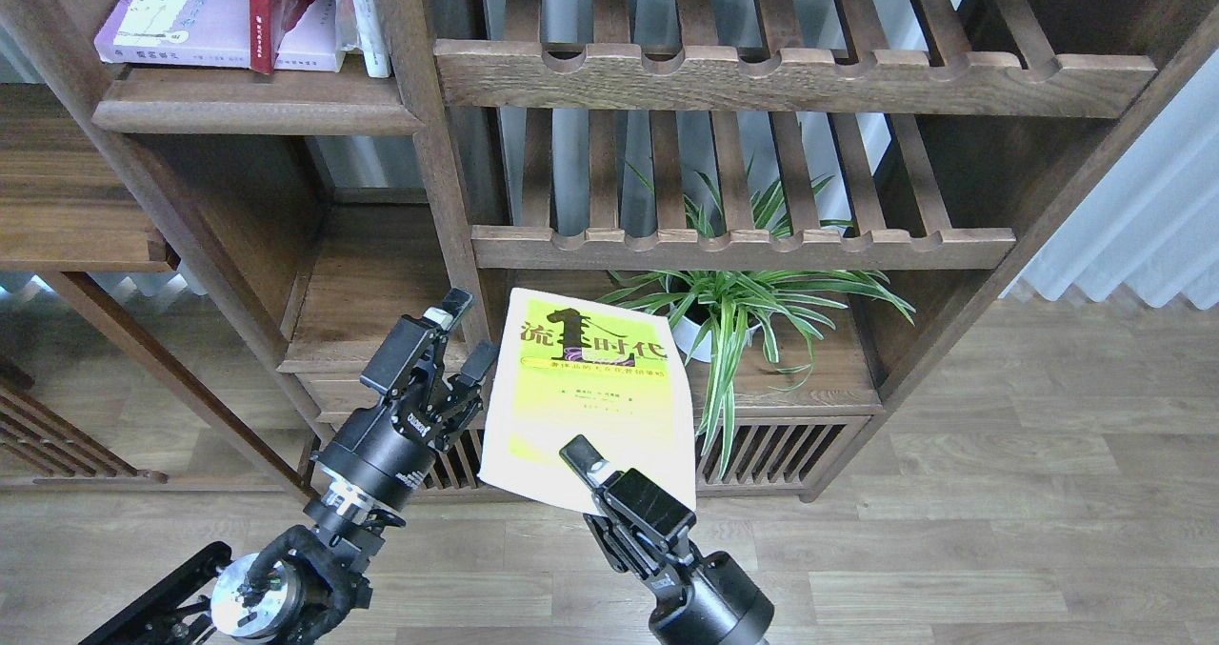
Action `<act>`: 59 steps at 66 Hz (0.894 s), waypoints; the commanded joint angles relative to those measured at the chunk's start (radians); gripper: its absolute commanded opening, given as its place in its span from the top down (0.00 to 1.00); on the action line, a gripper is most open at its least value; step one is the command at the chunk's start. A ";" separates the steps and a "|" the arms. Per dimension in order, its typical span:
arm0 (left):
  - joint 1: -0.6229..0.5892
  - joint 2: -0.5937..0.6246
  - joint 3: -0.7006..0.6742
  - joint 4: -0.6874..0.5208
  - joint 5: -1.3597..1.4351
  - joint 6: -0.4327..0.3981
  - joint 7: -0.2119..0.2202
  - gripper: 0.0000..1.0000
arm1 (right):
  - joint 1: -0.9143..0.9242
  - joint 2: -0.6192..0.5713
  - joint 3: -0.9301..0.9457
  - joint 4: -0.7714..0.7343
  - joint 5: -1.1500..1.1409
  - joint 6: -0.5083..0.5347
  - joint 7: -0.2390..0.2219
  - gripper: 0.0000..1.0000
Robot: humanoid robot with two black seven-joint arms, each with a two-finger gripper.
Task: Organize books on shelf
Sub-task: 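Bring the left gripper to the yellow book's edge and grasp it, then hand the yellow book to the left gripper and release the right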
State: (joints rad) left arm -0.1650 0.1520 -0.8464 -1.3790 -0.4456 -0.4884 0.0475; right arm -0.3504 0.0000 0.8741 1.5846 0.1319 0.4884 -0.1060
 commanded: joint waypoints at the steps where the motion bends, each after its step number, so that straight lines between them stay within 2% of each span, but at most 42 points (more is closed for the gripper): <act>1: -0.001 -0.003 0.007 -0.002 -0.001 0.000 0.000 0.00 | -0.001 0.000 -0.001 0.000 -0.002 0.000 -0.006 0.90; 12: 0.009 -0.002 0.012 -0.002 -0.001 0.000 0.000 0.00 | 0.042 -0.012 0.042 -0.032 0.003 0.000 -0.040 0.92; 19: 0.010 -0.002 0.012 -0.002 -0.001 0.000 0.000 0.00 | 0.094 -0.078 0.080 -0.061 0.005 0.000 -0.093 0.93; 27: 0.007 0.003 0.013 -0.003 -0.005 0.000 -0.003 0.00 | 0.162 -0.136 0.085 -0.106 0.020 0.000 -0.115 0.93; 33: 0.007 0.037 0.059 -0.003 -0.027 0.000 -0.011 0.00 | 0.195 -0.198 0.082 -0.137 0.063 0.000 -0.149 0.93; 50: 0.016 0.146 0.132 -0.003 -0.038 0.000 -0.011 0.01 | 0.192 -0.259 0.068 -0.137 0.081 0.000 -0.158 0.93; 59: 0.016 0.187 0.178 -0.003 -0.045 0.000 -0.009 0.01 | 0.191 -0.273 0.042 -0.135 0.081 0.000 -0.178 0.93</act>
State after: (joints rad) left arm -0.1489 0.3056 -0.7038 -1.3824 -0.4858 -0.4889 0.0370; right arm -0.1581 -0.2622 0.9358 1.4483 0.2131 0.4889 -0.2706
